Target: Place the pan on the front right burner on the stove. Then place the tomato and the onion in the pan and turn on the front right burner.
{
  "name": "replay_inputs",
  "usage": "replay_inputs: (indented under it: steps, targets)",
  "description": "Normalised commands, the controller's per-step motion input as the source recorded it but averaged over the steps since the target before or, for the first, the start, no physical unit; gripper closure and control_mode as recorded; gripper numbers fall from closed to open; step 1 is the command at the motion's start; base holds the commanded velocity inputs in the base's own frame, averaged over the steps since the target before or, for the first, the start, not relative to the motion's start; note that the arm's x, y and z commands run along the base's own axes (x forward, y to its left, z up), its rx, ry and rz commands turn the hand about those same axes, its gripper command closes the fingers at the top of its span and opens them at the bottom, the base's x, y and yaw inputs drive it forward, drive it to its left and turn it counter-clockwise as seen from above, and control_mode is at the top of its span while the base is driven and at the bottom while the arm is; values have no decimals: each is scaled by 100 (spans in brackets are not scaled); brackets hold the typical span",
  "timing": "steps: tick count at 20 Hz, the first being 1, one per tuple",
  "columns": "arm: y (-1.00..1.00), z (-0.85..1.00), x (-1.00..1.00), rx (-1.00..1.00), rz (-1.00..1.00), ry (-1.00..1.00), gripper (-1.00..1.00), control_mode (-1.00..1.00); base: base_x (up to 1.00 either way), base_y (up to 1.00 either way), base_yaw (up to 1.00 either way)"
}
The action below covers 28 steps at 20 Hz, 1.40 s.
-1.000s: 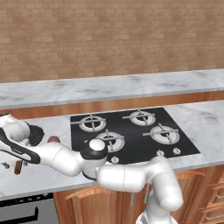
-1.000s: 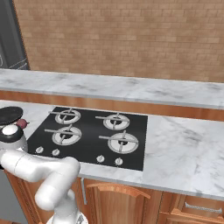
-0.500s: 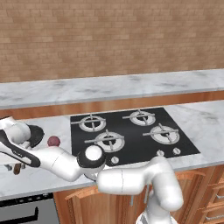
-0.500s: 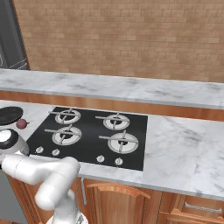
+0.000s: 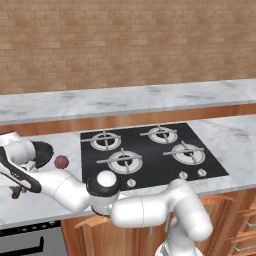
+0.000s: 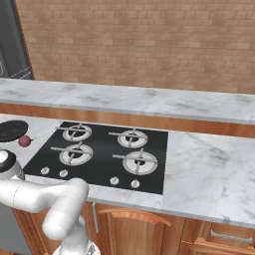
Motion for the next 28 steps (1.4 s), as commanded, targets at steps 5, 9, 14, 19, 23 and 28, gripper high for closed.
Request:
replay_inputs:
  steps: [5,9,14,19,23,28]
  targets:
    - [0,59,-12,0,-2,-2,100,-100,0,0,0]
    - [0,66,-13,0,-1,-1,100,-100,0,0,0]
    - [-18,58,-14,0,-7,0,100,-100,0,0,0]
    - [-42,40,-15,0,-16,0,100,-100,0,0,0]
    - [-54,41,-11,0,-21,0,100,-100,0,0,0]
    - [-58,50,-14,0,-24,-2,100,-100,0,0,0]
